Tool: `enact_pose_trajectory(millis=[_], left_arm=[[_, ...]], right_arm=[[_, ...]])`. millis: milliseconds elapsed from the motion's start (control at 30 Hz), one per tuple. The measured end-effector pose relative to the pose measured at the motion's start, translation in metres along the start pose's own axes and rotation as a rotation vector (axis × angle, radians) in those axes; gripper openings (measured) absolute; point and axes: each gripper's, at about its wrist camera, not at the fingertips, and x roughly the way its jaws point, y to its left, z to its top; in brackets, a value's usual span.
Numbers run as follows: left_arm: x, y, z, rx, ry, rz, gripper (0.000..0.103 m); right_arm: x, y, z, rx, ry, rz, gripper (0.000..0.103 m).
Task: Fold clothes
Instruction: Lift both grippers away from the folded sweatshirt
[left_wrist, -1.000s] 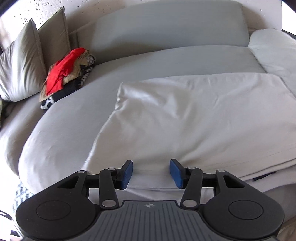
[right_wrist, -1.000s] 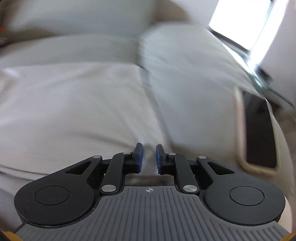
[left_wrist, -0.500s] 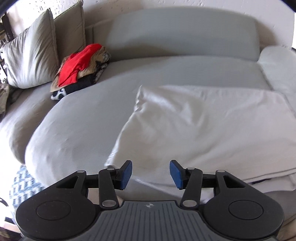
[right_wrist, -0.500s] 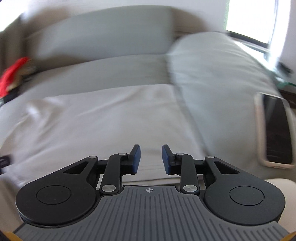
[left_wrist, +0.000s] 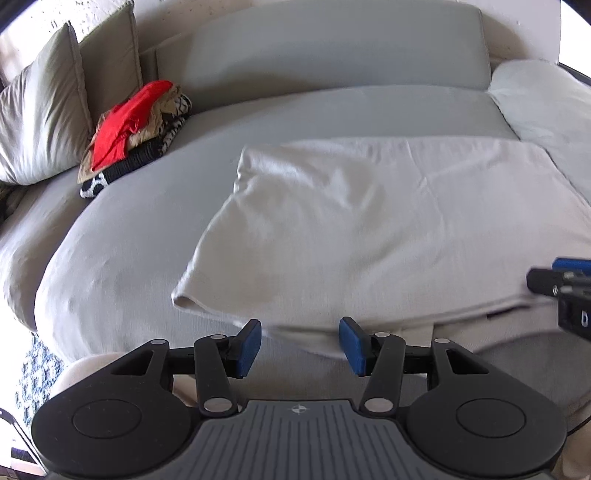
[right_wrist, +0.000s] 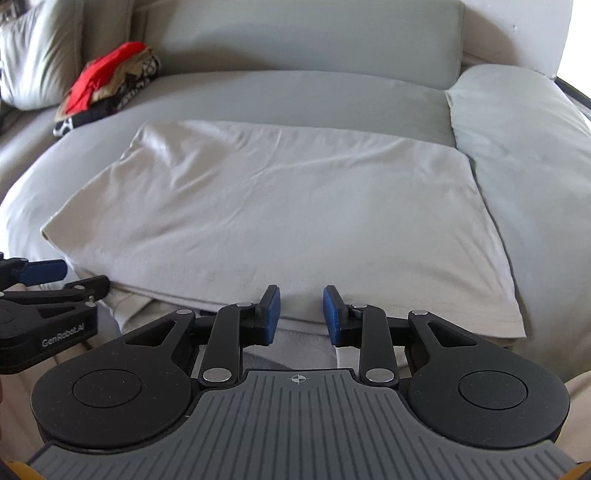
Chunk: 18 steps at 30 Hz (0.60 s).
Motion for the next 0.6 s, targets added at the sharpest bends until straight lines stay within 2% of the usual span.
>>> enact_pose_trajectory(millis=[100,167,233,367,500,600], left_arm=[[-0.002,0.004,-0.002,-0.002,0.033,-0.008,0.05],[-0.006,0.01,-0.003,-0.015,0.061,-0.04,0.05],[-0.013,0.022,-0.005,-0.043,0.052,-0.062,0.05],[-0.028,0.068,0.002,-0.198,-0.015,-0.006,0.052],[-0.029,0.127,0.011,-0.419,-0.045,0.083,0.052],[-0.016,0.16,0.014,-0.552,-0.039,0.031,0.049]], right_arm=[[-0.008,0.002,-0.004,-0.013,0.035,0.01,0.032],[-0.016,0.001,-0.006,0.0,0.054,0.031,0.035],[-0.025,-0.003,-0.008,0.033,0.032,0.07,0.044],[-0.037,-0.009,-0.003,0.081,-0.061,0.078,0.05],[-0.036,-0.017,0.004,0.143,-0.082,0.072,0.051],[-0.034,-0.019,0.005,0.162,-0.072,0.072,0.051]])
